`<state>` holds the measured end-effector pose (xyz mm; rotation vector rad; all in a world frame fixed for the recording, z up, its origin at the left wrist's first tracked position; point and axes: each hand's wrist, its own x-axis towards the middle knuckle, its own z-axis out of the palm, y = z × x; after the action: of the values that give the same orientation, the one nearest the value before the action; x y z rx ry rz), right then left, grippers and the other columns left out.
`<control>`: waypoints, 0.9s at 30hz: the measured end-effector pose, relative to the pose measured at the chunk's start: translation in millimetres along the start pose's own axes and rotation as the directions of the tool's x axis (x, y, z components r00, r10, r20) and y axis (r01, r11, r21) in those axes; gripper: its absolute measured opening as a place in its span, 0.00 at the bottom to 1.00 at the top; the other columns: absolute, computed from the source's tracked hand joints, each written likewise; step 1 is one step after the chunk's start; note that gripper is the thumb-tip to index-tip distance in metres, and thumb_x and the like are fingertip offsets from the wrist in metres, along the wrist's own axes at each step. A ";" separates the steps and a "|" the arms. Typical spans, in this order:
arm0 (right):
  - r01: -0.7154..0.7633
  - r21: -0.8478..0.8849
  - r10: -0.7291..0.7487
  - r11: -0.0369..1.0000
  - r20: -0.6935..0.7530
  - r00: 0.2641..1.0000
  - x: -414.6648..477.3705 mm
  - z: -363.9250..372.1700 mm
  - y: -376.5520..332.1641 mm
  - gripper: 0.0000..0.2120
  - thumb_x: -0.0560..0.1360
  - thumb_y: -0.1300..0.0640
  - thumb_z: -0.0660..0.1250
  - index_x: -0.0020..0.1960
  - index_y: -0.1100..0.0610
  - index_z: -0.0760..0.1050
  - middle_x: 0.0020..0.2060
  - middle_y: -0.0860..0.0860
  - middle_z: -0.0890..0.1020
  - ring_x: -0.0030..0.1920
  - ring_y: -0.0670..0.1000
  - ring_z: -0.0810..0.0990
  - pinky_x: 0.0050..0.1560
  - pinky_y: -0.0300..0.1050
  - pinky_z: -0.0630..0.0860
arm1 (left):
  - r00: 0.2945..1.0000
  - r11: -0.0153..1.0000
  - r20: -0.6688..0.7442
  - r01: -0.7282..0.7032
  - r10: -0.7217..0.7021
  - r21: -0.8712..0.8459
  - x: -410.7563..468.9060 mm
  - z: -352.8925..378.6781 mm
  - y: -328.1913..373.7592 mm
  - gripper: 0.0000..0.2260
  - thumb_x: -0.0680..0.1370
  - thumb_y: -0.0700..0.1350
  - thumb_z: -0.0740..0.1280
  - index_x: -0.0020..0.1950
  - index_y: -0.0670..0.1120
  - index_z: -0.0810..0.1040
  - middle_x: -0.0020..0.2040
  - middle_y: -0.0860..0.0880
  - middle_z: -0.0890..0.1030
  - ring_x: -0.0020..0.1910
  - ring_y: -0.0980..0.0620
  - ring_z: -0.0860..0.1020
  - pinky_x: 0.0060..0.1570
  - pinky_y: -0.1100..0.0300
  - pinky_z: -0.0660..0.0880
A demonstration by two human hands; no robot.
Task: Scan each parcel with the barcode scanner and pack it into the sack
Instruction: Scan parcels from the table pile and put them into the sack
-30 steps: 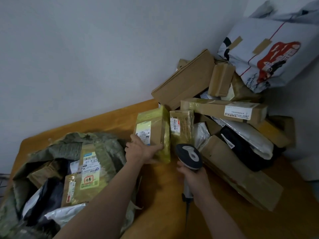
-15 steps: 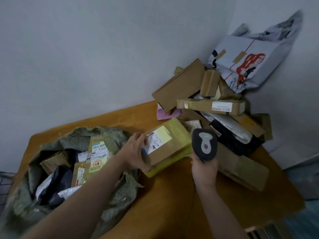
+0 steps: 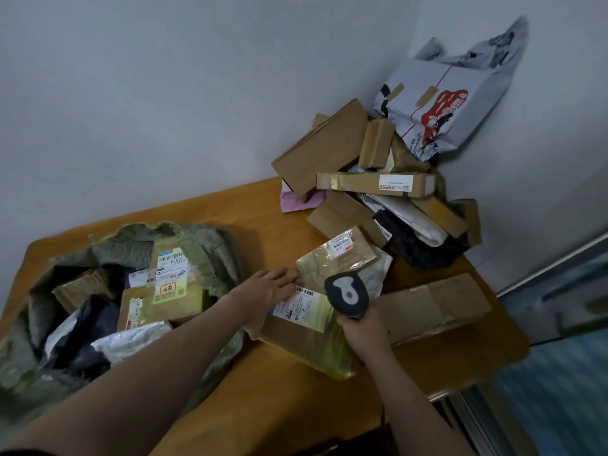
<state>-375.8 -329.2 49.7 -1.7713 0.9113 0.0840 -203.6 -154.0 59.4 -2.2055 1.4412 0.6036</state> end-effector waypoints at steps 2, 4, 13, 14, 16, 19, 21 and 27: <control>-0.020 -0.047 0.020 0.999 -0.001 1.000 1.6 1.8 4.7 0.07 0.71 0.59 0.74 0.42 0.54 0.75 0.37 0.51 0.77 0.40 0.52 0.77 0.36 0.42 0.71 | 0.997 0.998 -0.030 0.066 -0.067 -0.023 -0.9 8.7 2.0 0.54 0.70 0.50 0.80 0.84 0.51 0.45 0.84 0.50 0.36 0.83 0.46 0.38 0.81 0.46 0.51; -0.042 -0.070 0.041 0.997 -0.016 0.999 6.3 2.6 5.2 0.08 0.71 0.56 0.74 0.43 0.54 0.74 0.39 0.53 0.78 0.40 0.53 0.77 0.37 0.43 0.71 | 0.971 0.967 -0.087 0.208 -0.222 -0.147 -5.1 14.9 7.0 0.47 0.76 0.43 0.74 0.84 0.51 0.45 0.84 0.47 0.37 0.83 0.44 0.44 0.81 0.47 0.54; -0.139 -0.055 0.140 0.989 0.009 0.990 14.8 5.6 -2.1 0.09 0.73 0.65 0.70 0.38 0.58 0.72 0.32 0.53 0.74 0.34 0.51 0.71 0.36 0.44 0.67 | 0.658 0.438 0.048 0.552 -0.751 -0.710 0.9 18.2 29.7 0.32 0.75 0.36 0.69 0.76 0.44 0.59 0.70 0.40 0.65 0.68 0.39 0.69 0.64 0.50 0.74; -0.141 -0.045 0.141 0.989 0.013 0.990 16.2 5.5 -1.1 0.08 0.73 0.65 0.70 0.38 0.58 0.72 0.32 0.53 0.74 0.34 0.51 0.71 0.35 0.44 0.67 | 0.629 0.367 0.082 0.549 -0.773 -0.751 2.8 20.6 29.2 0.33 0.76 0.35 0.68 0.78 0.43 0.57 0.72 0.38 0.64 0.70 0.38 0.69 0.65 0.48 0.73; -0.144 -0.022 0.145 0.989 0.026 0.989 18.6 5.3 1.3 0.06 0.73 0.64 0.70 0.41 0.58 0.74 0.34 0.53 0.74 0.34 0.50 0.72 0.35 0.44 0.67 | 0.578 0.221 0.151 0.521 -0.802 -0.825 5.4 23.1 28.8 0.32 0.78 0.37 0.65 0.80 0.41 0.56 0.72 0.36 0.66 0.67 0.35 0.73 0.63 0.46 0.75; -0.152 -0.001 0.152 0.988 0.074 0.986 21.3 6.7 1.8 0.03 0.74 0.65 0.70 0.46 0.61 0.76 0.39 0.58 0.75 0.38 0.53 0.72 0.37 0.45 0.67 | 0.501 0.000 0.250 0.446 -0.828 -0.895 7.3 22.9 32.7 0.26 0.81 0.44 0.63 0.77 0.39 0.61 0.65 0.38 0.78 0.59 0.35 0.79 0.57 0.46 0.78; -0.158 0.033 0.154 0.987 0.102 0.983 24.0 9.1 0.8 0.06 0.75 0.65 0.70 0.49 0.68 0.76 0.44 0.67 0.78 0.45 0.61 0.79 0.45 0.53 0.77 | 0.476 -0.078 0.281 0.401 -0.833 -0.913 8.5 22.7 40.0 0.30 0.81 0.52 0.67 0.77 0.40 0.63 0.66 0.39 0.78 0.62 0.36 0.79 0.59 0.47 0.77; -0.330 0.303 0.270 0.894 0.222 0.937 31.8 15.0 3.7 0.08 0.74 0.61 0.73 0.52 0.51 0.83 0.52 0.54 0.84 0.56 0.58 0.80 0.64 0.67 0.76 | 0.539 -0.115 0.344 0.412 -0.769 -0.904 24.3 22.7 73.3 0.64 0.65 0.73 0.75 0.84 0.41 0.43 0.82 0.39 0.56 0.77 0.36 0.66 0.70 0.43 0.72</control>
<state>-350.3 -334.0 25.7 -1.2751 1.0007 0.2655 -265.2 -185.5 18.3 -3.6266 -0.4833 0.9101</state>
